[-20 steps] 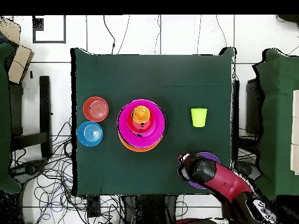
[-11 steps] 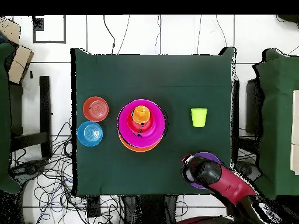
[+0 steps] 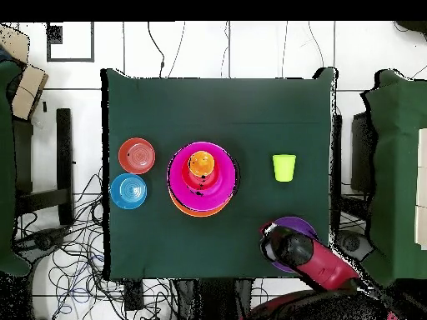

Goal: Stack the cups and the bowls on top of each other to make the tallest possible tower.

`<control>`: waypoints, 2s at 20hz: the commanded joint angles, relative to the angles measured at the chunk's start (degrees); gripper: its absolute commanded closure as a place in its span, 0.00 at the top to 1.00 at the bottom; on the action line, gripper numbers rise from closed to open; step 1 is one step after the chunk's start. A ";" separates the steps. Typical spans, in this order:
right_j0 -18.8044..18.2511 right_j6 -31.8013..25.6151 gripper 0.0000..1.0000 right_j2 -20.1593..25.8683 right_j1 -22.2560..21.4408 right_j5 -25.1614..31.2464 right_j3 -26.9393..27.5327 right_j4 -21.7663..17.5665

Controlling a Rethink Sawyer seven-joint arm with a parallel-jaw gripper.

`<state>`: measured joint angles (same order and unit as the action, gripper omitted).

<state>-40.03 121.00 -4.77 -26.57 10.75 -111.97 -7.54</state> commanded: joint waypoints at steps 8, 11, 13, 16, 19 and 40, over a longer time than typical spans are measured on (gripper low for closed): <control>3.00 4.25 1.00 4.83 2.07 -2.78 2.69 -0.93; 4.15 4.80 1.00 4.36 0.87 -1.42 2.39 -0.18; 5.21 5.23 1.00 3.90 -0.45 0.28 2.10 0.61; 7.44 5.16 1.00 2.81 -4.44 6.61 2.15 2.18; 7.93 5.61 1.00 3.01 -4.70 7.15 2.32 2.84; 2.50 2.67 1.00 4.84 -0.59 0.60 2.24 -0.95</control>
<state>-37.51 121.00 -5.67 -29.98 12.26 -111.99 -7.23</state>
